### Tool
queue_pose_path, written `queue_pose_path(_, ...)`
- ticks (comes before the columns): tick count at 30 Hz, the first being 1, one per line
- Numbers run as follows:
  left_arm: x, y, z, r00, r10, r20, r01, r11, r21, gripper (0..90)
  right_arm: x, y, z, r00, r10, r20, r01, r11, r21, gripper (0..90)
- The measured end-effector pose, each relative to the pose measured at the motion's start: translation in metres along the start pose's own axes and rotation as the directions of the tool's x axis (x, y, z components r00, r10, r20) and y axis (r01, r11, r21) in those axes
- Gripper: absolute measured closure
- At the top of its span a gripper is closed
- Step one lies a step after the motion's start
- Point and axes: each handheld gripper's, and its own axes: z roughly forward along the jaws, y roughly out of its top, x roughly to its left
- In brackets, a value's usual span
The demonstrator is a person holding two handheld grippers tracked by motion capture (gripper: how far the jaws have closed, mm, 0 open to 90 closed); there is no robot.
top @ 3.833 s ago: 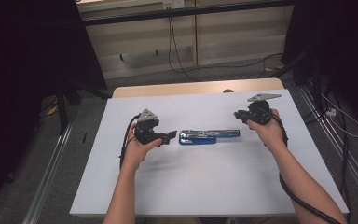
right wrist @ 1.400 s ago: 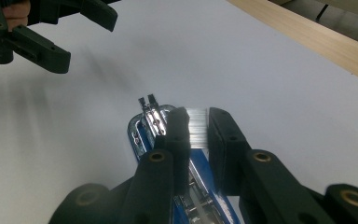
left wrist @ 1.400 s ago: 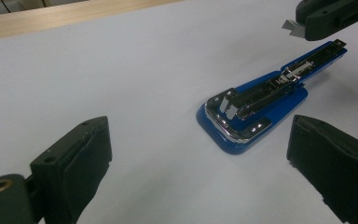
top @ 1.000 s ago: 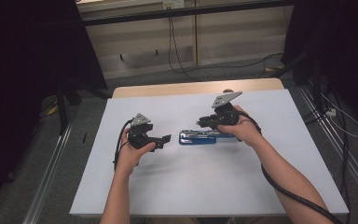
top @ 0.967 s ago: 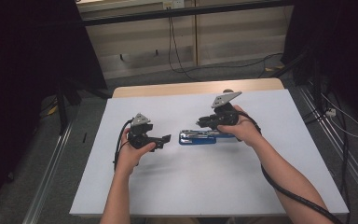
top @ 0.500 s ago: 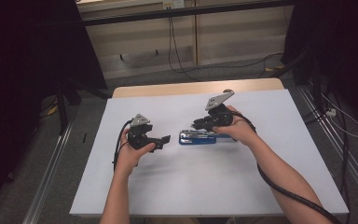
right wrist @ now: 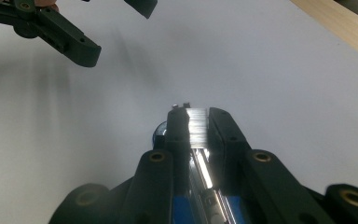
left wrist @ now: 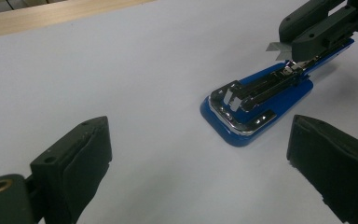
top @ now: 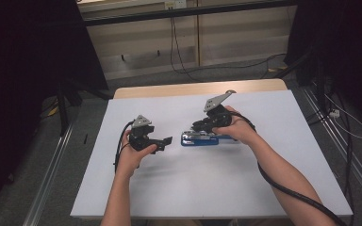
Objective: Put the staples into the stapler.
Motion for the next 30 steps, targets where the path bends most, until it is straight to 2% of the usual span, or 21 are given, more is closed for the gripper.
queue_pose_path(5, 0.000, 0.000, 0.000, 1.0000, -0.009, 0.004, 0.009, 1.0000, 0.001, 6.6, -0.002, 0.000, 0.004, 0.9997, -0.016, -0.020, 0.017, 1.000, 0.017, 79.3)
queue_pose_path(30, 0.002, -0.002, 0.000, 0.9999, -0.013, -0.002, 0.013, 0.9999, 0.004, 6.7, -0.007, 0.007, 0.017, 0.9954, -0.076, -0.059, 0.080, 0.994, 0.071, 79.3)
